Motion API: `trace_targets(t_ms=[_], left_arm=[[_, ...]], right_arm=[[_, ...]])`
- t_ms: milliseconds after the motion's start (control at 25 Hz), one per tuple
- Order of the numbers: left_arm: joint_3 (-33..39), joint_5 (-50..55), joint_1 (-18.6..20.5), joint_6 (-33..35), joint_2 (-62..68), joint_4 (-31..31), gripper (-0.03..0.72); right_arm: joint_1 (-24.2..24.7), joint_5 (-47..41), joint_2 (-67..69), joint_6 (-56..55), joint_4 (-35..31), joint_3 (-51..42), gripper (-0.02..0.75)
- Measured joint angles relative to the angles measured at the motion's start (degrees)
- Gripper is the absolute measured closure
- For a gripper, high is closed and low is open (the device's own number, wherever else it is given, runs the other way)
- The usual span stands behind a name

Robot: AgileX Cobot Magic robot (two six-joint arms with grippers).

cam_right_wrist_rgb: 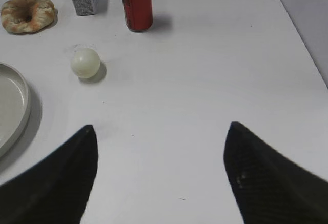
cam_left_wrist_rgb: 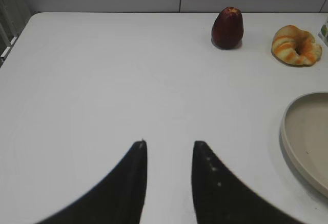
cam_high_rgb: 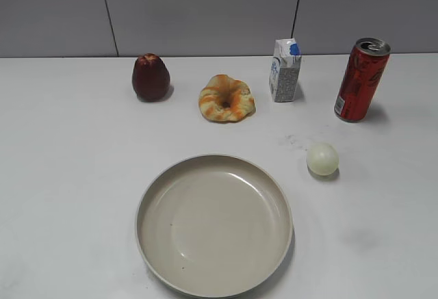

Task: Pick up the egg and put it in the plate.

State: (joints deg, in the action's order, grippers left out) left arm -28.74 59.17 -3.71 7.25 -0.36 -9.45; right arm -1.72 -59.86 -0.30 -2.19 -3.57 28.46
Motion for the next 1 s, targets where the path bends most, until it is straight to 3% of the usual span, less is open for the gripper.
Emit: trace_targets(t_ms=[480, 840, 1000], left_arm=[[0.0, 0.0, 0.0, 0.04, 0.0, 0.0, 0.452], [0.0, 0.0, 0.0, 0.0, 0.0, 0.0, 0.452], [0.0, 0.0, 0.0, 0.05, 0.0, 0.0, 0.452]], right_arm=[[0.0, 0.0, 1.42, 0.44, 0.0, 0.0, 0.163], [0.0, 6.61, 20.89, 0.74, -0.6, 1.64, 0.163], [0.0, 9.95, 34.43, 0.79, -3.89, 4.22, 0.163]])
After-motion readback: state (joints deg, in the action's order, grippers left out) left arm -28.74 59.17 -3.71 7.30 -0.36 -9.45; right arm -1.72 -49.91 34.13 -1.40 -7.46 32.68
